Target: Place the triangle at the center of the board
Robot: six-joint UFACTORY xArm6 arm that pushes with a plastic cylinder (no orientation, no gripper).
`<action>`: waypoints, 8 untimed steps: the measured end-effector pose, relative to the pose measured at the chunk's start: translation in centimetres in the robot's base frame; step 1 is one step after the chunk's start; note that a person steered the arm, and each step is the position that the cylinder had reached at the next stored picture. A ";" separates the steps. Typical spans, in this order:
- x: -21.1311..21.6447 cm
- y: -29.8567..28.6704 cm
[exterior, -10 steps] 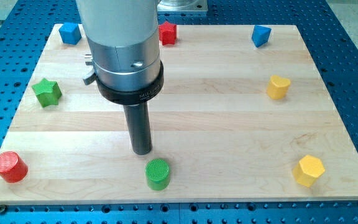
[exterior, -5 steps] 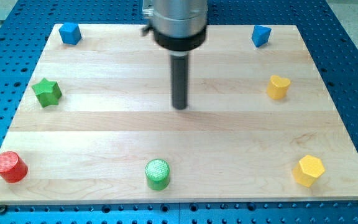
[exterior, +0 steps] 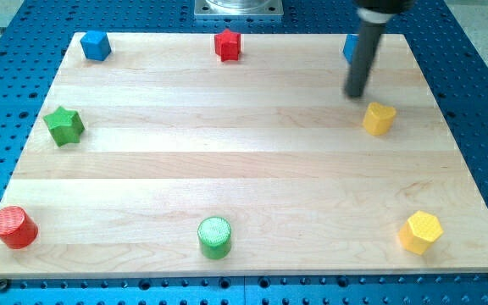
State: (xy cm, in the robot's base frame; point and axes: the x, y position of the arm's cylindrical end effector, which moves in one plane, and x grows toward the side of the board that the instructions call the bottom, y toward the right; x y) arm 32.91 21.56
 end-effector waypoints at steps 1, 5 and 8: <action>-2.9 10.3; -10.1 1.3; -4.4 -10.9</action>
State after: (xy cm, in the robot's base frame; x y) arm 28.53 10.66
